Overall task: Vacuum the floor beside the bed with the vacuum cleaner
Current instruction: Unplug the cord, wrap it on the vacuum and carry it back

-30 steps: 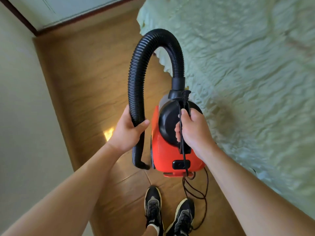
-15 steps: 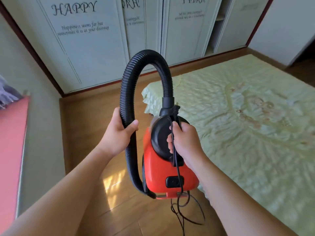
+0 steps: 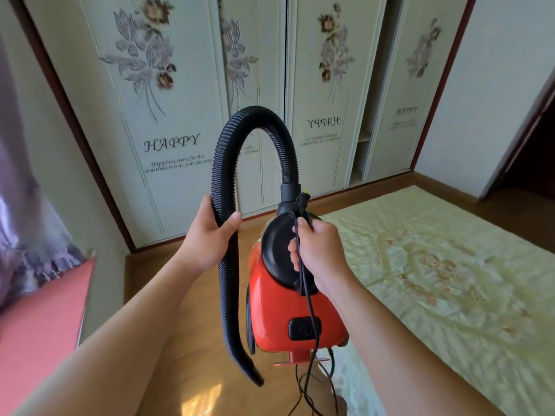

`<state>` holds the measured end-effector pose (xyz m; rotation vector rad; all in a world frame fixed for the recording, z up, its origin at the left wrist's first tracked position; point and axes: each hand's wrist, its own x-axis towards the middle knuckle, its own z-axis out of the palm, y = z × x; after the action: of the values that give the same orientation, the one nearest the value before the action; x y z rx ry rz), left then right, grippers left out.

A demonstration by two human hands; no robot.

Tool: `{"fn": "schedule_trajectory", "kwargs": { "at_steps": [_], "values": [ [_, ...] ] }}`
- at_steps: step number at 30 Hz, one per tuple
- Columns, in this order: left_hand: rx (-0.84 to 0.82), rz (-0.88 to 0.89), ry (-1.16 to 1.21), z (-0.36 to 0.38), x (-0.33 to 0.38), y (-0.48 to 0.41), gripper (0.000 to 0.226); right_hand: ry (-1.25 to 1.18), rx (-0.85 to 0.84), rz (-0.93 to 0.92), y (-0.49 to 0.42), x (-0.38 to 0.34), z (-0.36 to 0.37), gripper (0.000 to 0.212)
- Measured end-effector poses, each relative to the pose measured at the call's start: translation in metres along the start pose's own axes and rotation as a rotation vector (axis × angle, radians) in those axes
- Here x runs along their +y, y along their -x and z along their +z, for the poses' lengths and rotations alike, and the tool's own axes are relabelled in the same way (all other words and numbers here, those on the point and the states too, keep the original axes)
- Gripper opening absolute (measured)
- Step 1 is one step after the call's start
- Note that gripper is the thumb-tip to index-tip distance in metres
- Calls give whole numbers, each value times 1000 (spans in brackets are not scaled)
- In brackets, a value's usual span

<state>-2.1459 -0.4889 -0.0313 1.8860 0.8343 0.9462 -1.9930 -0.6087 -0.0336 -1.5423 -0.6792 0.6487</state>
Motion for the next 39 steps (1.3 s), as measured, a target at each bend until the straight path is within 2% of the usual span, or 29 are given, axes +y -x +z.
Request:
{"fn": "schedule_trajectory", "kwargs": {
  "at_steps": [9, 18, 27, 39],
  "values": [
    [33, 55, 84, 1, 83, -10, 17, -71, -7, -53, 6, -81, -33, 29],
    [76, 57, 124, 7, 116, -32, 13, -40, 7, -114, -16, -109, -49, 30],
    [120, 70, 130, -26, 89, -70, 14, -26, -23, -120, -53, -115, 0, 31],
    [94, 100, 128, -125, 8, -162, 11, -25, 14, -79, -119, -119, 138, 30]
  ]
}}
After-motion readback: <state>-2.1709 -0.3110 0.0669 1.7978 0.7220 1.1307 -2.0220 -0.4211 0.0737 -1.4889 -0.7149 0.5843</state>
